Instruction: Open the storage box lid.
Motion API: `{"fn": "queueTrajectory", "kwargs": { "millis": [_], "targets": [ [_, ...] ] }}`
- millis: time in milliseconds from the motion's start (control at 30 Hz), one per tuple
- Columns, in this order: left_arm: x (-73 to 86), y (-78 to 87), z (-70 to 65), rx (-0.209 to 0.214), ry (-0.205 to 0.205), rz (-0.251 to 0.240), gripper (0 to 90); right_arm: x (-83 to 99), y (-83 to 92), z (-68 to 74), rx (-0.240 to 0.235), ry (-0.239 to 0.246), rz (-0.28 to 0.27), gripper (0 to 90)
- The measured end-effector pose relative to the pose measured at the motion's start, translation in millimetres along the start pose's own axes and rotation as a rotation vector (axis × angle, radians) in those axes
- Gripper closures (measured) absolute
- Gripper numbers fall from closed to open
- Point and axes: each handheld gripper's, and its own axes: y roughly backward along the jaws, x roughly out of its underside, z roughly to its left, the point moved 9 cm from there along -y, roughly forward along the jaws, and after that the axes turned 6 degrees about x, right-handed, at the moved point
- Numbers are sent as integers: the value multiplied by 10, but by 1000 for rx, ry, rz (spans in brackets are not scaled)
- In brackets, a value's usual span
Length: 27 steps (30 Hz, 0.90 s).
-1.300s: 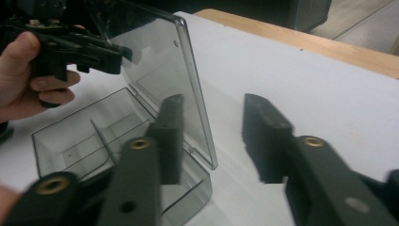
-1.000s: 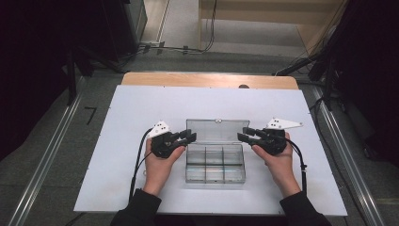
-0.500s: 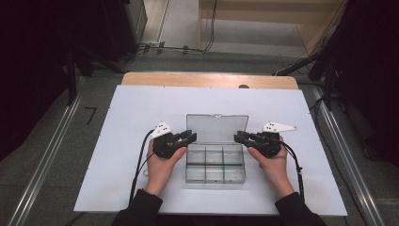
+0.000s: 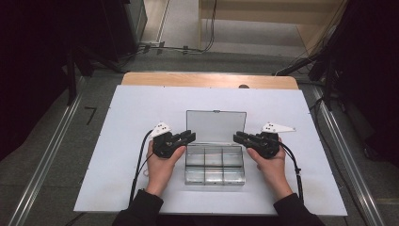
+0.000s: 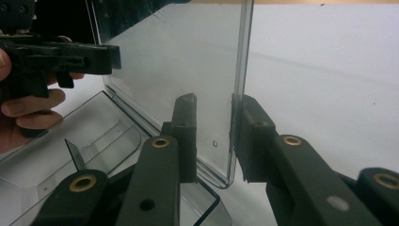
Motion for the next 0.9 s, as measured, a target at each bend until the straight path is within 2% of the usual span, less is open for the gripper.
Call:
{"fn": "queueTrajectory", "kwargs": {
  "millis": [233,467,667,800,900],
  "targets": [
    [12,37,11,-5,20,7,710,25,-7,42,0,-38,8,698],
    [29,62,10,7,36,24,718,58,10,76,-38,-58,32,716],
    [40,63,18,8,52,19,722,65,-7,64,-29,-51,24,698],
    [54,42,31,-10,48,24,710,74,-29,59,-20,-48,17,674],
    [62,30,41,-13,59,25,699,82,-49,52,-14,-44,11,656]
  ]
}}
